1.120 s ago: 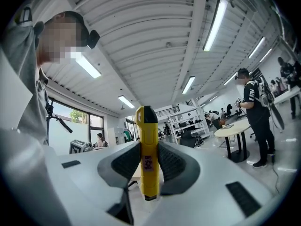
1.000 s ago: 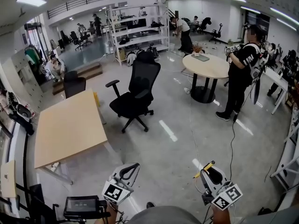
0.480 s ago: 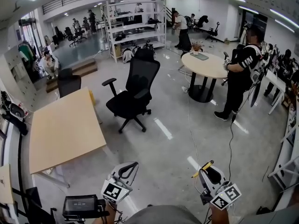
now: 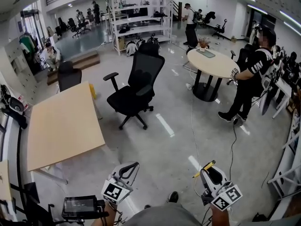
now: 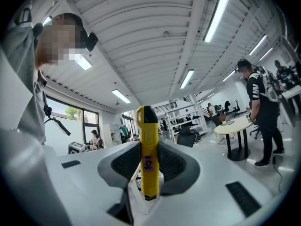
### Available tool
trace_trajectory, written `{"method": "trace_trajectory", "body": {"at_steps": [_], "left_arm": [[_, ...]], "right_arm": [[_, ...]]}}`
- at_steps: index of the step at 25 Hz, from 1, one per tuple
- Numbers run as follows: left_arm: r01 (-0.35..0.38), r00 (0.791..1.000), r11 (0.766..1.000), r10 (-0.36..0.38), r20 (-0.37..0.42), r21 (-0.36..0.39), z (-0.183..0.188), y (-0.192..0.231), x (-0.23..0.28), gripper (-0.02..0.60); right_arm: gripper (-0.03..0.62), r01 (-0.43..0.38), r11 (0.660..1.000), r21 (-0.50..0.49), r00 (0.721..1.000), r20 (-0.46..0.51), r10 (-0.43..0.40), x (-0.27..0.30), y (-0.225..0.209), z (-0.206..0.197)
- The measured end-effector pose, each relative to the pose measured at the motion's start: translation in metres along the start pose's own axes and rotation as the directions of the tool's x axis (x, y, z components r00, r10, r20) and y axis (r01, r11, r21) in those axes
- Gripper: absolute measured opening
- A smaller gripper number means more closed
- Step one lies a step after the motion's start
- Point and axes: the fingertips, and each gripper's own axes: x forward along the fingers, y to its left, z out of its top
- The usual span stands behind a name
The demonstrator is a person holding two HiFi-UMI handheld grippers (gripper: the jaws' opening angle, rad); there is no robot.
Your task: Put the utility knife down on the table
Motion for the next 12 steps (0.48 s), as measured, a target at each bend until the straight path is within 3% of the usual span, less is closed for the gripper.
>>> {"method": "trace_trajectory", "body": {"at_steps": [12], "left_arm": [[-0.009,1.000,0.999,0.009,0.006,0.036,0.030,-0.013,0.116,0.005]], "right_arm": [[0.117,-0.081,0.997,-0.001,0.996,0.038,0.081,0.036,-0.107,0.040]]}}
